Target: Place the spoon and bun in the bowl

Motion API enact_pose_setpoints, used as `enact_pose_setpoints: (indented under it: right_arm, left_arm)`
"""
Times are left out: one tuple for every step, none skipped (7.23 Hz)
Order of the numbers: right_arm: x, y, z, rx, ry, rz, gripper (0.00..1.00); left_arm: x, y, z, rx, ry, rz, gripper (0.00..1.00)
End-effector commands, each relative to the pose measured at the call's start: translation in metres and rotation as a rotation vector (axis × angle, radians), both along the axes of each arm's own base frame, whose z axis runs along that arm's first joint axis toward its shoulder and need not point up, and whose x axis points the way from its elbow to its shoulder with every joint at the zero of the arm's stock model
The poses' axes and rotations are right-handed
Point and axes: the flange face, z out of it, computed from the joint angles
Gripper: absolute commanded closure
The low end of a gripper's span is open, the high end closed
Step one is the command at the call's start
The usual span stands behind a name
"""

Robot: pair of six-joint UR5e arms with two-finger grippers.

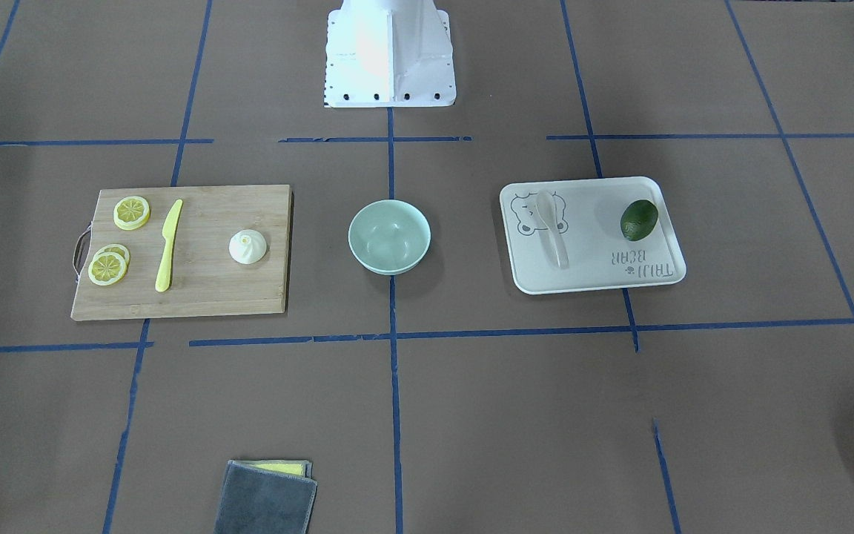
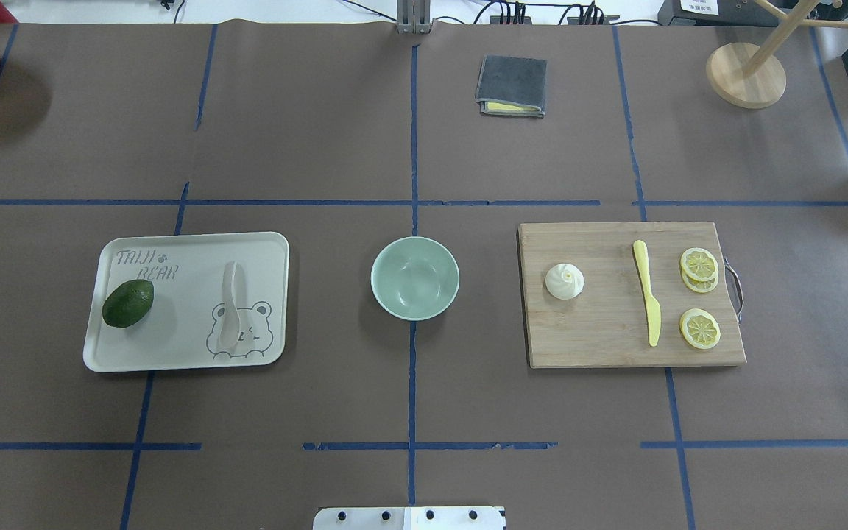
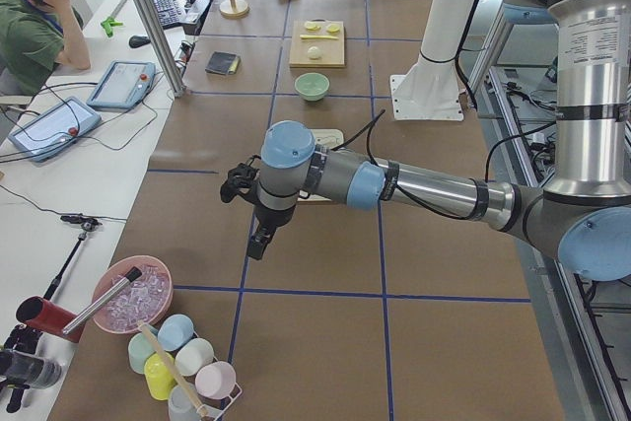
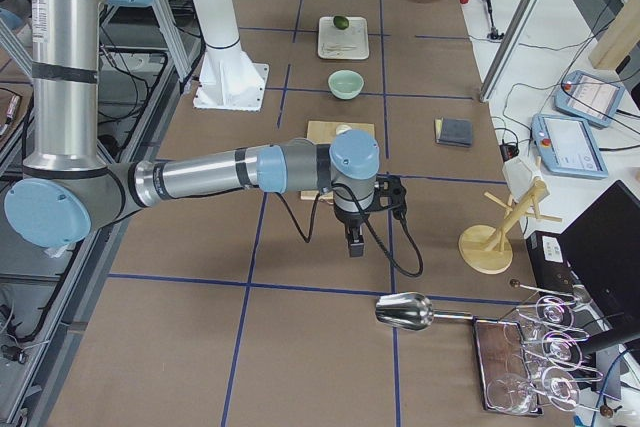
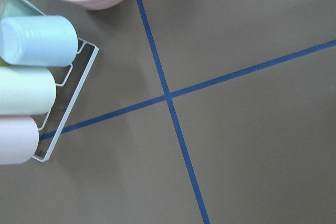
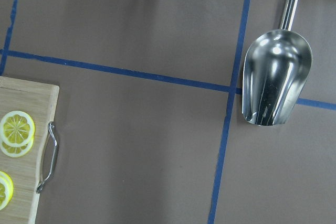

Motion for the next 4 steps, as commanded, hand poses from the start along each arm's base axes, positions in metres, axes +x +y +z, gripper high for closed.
enact_pose_setpoints:
  right_arm:
    - [-0.001, -0.008, -0.011, 0.067, -0.006, 0.001, 0.00]
    - [-0.001, -0.008, -0.013, 0.075, -0.007, 0.000, 0.00]
    - [-0.001, -0.009, -0.013, 0.075, -0.007, 0.000, 0.00]
    - [-0.001, -0.009, -0.012, 0.073, -0.007, 0.000, 0.00]
  left_arm:
    - [0.000, -0.011, -0.049, 0.390, -0.003, -0.006, 0.00]
    - [0.009, -0.019, -0.059, 0.476, 0.020, 0.004, 0.00]
    - [0.056, -0.024, -0.071, 0.396, 0.113, 0.000, 0.00]
    - [0.081, -0.030, -0.086, 0.320, 0.193, -0.039, 0.00]
